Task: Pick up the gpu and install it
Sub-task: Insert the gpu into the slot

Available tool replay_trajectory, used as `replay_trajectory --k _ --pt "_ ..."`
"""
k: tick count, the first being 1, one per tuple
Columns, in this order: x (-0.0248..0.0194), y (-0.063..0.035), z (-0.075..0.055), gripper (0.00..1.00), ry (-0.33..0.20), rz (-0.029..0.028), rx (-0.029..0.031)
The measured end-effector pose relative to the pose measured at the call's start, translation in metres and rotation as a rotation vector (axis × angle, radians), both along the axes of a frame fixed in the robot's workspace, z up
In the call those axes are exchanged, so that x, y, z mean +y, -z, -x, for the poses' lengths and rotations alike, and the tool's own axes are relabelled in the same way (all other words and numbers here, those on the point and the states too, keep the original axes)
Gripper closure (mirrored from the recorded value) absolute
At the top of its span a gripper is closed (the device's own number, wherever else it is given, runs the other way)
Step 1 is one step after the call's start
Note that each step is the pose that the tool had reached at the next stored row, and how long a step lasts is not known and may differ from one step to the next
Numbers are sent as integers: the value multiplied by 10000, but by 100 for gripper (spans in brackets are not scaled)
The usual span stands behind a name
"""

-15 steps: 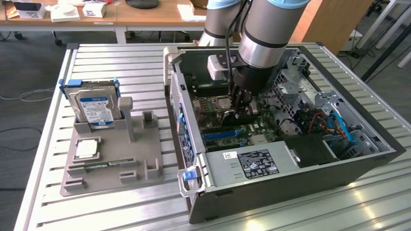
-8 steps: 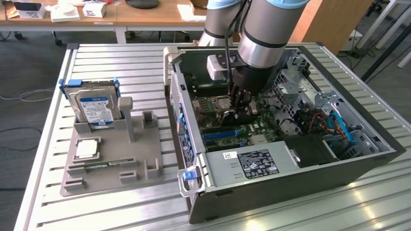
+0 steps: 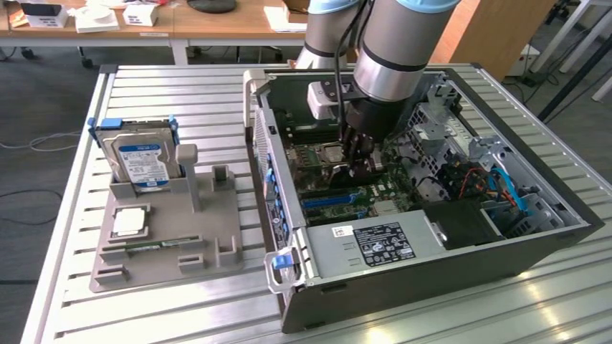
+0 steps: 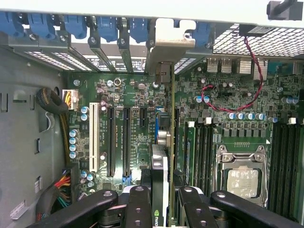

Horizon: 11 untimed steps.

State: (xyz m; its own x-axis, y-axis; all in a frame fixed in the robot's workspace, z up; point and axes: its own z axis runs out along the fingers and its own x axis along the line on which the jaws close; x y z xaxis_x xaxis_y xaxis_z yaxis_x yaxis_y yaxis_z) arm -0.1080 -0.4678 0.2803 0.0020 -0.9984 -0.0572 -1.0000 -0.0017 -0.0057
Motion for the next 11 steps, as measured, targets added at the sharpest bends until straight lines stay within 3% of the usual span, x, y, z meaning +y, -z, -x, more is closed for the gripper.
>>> replay_trajectory --k 11 --pt "0 0 10 73 -1 0 -1"
